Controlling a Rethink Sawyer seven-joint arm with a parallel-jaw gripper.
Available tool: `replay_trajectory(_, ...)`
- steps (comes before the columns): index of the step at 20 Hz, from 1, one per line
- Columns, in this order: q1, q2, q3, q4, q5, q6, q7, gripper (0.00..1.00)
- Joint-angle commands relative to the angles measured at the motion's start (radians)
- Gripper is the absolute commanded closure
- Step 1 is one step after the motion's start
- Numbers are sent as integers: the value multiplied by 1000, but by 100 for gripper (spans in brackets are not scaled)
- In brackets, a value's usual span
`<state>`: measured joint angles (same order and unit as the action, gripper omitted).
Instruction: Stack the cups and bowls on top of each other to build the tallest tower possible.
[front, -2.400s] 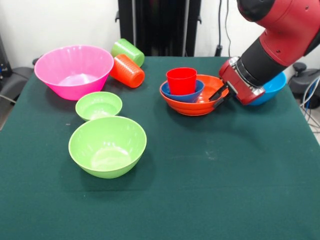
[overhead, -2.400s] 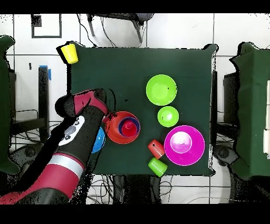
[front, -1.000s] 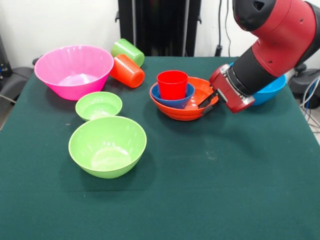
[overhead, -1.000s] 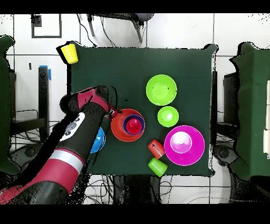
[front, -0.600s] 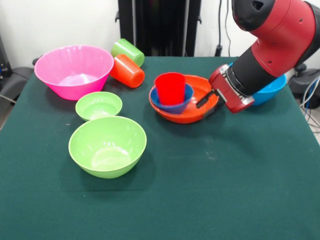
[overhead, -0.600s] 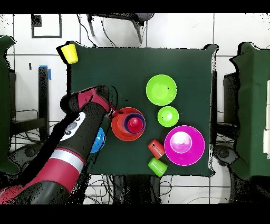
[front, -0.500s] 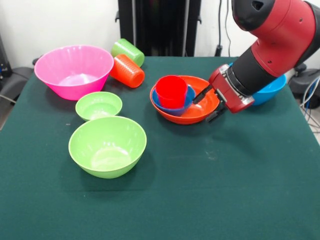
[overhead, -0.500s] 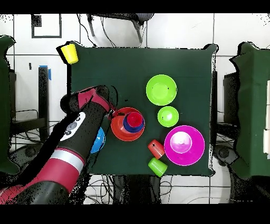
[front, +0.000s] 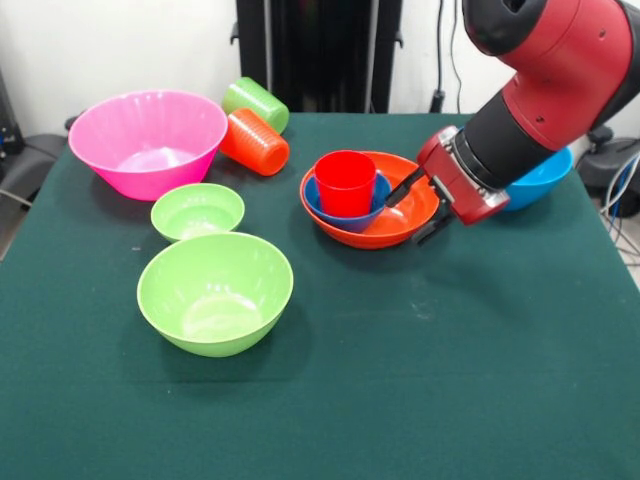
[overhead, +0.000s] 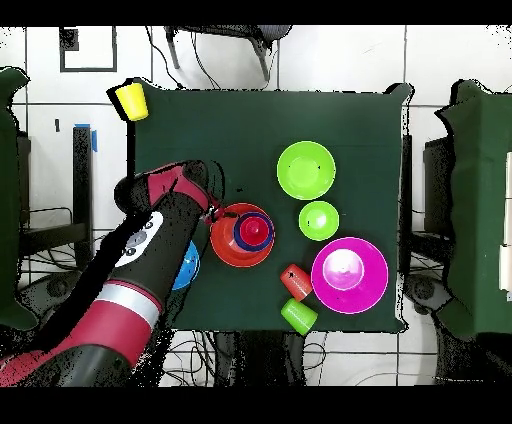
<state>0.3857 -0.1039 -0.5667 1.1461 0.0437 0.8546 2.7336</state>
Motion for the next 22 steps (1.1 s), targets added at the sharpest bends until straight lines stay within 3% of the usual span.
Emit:
replay_trajectory(1,-40,-29,98,-25,12,69,20,0)
replay_trajectory(11,-60,-132,163,32,60,157,-13,0)
replay_trajectory(20,-82,-281,208,91,104,315,-60,0)
replay_trajectory(22,-85,-307,208,105,101,312,-72,0)
